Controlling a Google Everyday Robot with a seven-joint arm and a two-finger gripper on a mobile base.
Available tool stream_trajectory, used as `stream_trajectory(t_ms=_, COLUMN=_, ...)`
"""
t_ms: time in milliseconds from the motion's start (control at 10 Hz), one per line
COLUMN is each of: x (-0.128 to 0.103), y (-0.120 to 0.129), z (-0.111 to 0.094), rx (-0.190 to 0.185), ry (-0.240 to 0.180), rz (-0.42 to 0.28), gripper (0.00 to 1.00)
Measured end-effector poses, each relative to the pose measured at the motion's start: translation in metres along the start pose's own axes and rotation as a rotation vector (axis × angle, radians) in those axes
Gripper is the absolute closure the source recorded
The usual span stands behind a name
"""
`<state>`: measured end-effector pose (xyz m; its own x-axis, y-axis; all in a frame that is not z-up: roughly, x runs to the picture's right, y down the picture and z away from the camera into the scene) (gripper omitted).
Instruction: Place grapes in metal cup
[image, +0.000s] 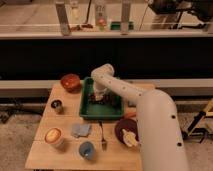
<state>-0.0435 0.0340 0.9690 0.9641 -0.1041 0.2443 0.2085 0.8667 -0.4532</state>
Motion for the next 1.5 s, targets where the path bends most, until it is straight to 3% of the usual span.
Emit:
stream_trajectory(t_ms=300, x=-0.004, y=-0.008, z=-0.026, rx=0.042, ry=0.0, rz=-0.006, gripper=0.99)
stream_trajectory(t_ms=700, x=-0.007, y=-0.012, z=-0.039, rx=0.084, ry=0.005, rz=-0.012, gripper=0.98)
stream_trajectory(t_ms=1000, x=-0.012, y=-0.019, z=-0.05, rx=0.123, ry=0.0, rz=-0.023, gripper=0.82)
stream_trajectory(t_ms=1100, x=-0.011, y=-0.021, z=-0.053, rx=0.134, ry=-0.004, rz=-0.02, gripper=0.7)
stream_trajectory(t_ms=1500, x=-0.014, y=-0.027, z=-0.065, rx=0.175, ry=-0.016, rz=-0.013, gripper=0.49)
